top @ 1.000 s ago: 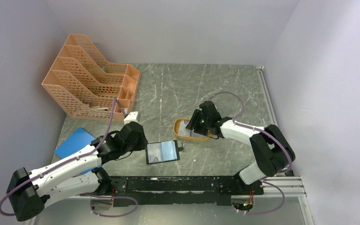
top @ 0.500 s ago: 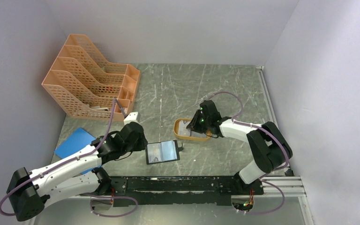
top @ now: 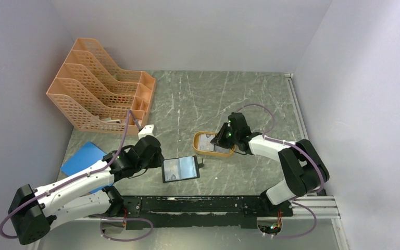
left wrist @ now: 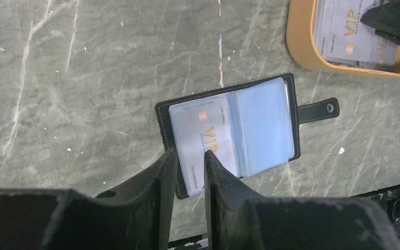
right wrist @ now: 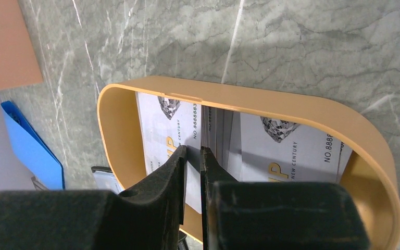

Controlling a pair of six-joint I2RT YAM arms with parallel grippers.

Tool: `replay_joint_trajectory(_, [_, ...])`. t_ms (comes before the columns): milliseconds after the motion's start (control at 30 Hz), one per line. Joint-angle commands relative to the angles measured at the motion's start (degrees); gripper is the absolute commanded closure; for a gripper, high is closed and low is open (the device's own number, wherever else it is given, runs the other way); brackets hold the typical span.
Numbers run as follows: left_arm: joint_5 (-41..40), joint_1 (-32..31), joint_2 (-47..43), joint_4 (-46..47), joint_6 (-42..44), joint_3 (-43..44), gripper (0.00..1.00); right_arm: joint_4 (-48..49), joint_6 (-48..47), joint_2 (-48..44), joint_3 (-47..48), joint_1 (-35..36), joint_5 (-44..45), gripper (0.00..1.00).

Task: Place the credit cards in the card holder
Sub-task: Pick up the credit card from the storage box.

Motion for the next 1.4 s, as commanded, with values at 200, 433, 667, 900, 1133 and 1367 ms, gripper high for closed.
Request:
replay_joint_trajectory(200, [0.47,0.11,0.13,0.49,-0.50,0.72,0.69,-2.98,-0.51,-3.50,-1.31,-1.25,0.07,0.96])
replay_joint_trajectory(433, [0.56,0.08,-0.28,0.60,-0.80,0.33,0.69,-2.98,0.44,-6.11,-1.05,-1.24,-2.09,1.00])
replay_joint_trajectory(667, [0.06,0.08,-0.97,-0.41,-0.73,0.94,0.69,-8.73,4.48,-11.19,0.42,-1.17,-5.12,1.00])
replay_joint_trajectory(900, [-1.26,0.08,-2.06,-1.37,-0.60,1.84,0.69,-19.96,13.65,-15.73,5.02,-1.40,-5.01,1.00])
replay_joint_trajectory(1133, [-1.82,0.08,-2.31,-2.41,-0.85,3.17,0.69,-24.87,23.85,-17.48,7.67,-2.65,-11.10,1.00])
replay_joint_trajectory(1367, [-1.07,0.11,-3.93,-2.23,-1.28,1.92,0.69,-24.82,25.53,-19.69,8.38,-2.66,-12.83,1.00])
